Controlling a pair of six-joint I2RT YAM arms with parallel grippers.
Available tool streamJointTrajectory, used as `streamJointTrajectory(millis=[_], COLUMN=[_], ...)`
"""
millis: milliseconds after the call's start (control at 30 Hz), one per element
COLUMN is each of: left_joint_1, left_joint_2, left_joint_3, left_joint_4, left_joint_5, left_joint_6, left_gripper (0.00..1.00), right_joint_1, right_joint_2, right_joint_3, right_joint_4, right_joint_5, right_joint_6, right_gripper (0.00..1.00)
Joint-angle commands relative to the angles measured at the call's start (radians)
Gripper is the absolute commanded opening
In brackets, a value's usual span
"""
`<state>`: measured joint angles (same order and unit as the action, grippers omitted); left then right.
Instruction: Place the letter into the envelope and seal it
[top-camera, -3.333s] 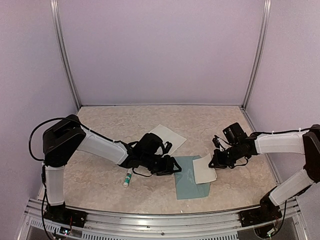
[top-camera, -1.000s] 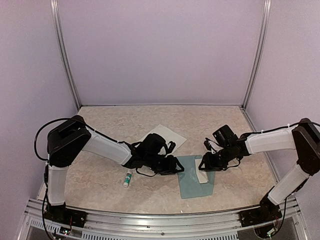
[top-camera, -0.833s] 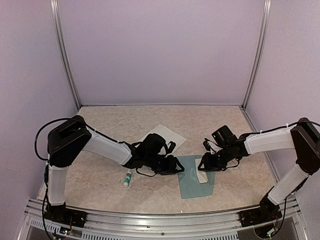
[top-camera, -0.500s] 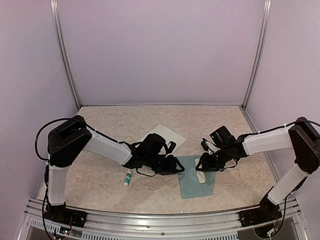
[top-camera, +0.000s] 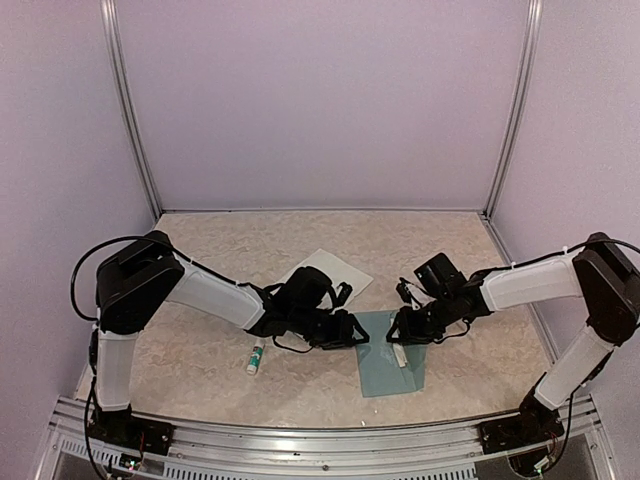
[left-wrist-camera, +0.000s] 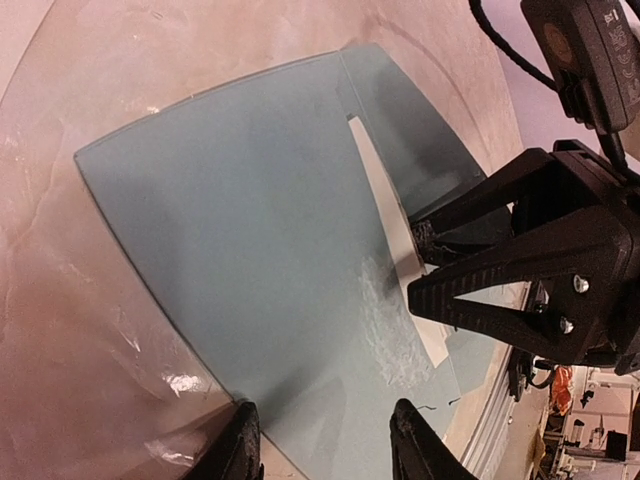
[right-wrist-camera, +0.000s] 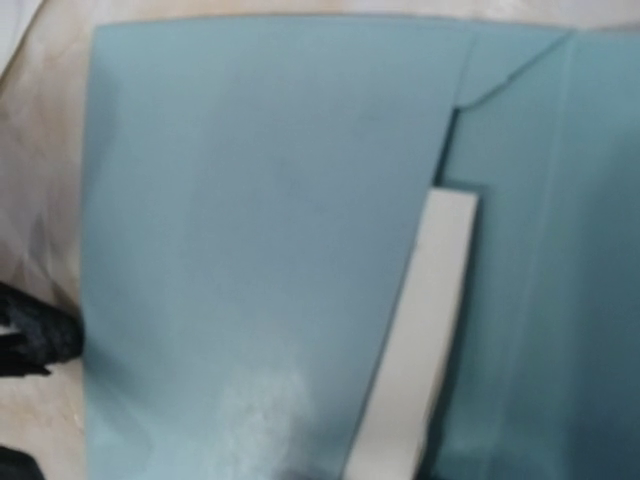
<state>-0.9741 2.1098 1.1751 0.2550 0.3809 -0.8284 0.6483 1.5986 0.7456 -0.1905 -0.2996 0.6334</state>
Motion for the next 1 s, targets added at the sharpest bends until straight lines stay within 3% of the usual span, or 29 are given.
streamJointTrajectory(millis=[0,300,433,567,733,967], left_joint_1=[-0.012,-0.008,0.015,0.048,0.145,0.265], left_joint_2=[0.042,0.010,-0.101,-0.233,-0.287,-0.350], left_joint_3=[0.020,0.003,-0.047,-0.058,-0.077,-0.176], left_joint_4=[-0.030,-0.002,0.003,-0.095,-0.237,-0.235], left_joint_5=[-0.002,-0.033,-0.091,-0.175,-0.249,-0.255], left_joint_6=[0.002,0.018,0.061,0.156,0.228,0.251], left_gripper=[0.41,0.44,0.53,0.65,0.70,0.76], right_joint_1=[0.023,0.027,0.024,0.004,-0.018,-0.067], right_joint_2=[0.023,-0.038,-0.130,-0.171,-0.119,0.019], right_joint_3=[0.014,0.026,0.065,0.112,0.182,0.287], right_joint_4=[-0.012,-0.050,-0.125,-0.163,-0.128,-0.019], right_joint_5=[-0.016,0.027,0.100,0.115,0.102,0.063], right_joint_6=[0.014,0.012,-0.014,-0.065,-0.113,-0.160], right_gripper=[0.33,0.34,0.47,0.57,0.63,0.71])
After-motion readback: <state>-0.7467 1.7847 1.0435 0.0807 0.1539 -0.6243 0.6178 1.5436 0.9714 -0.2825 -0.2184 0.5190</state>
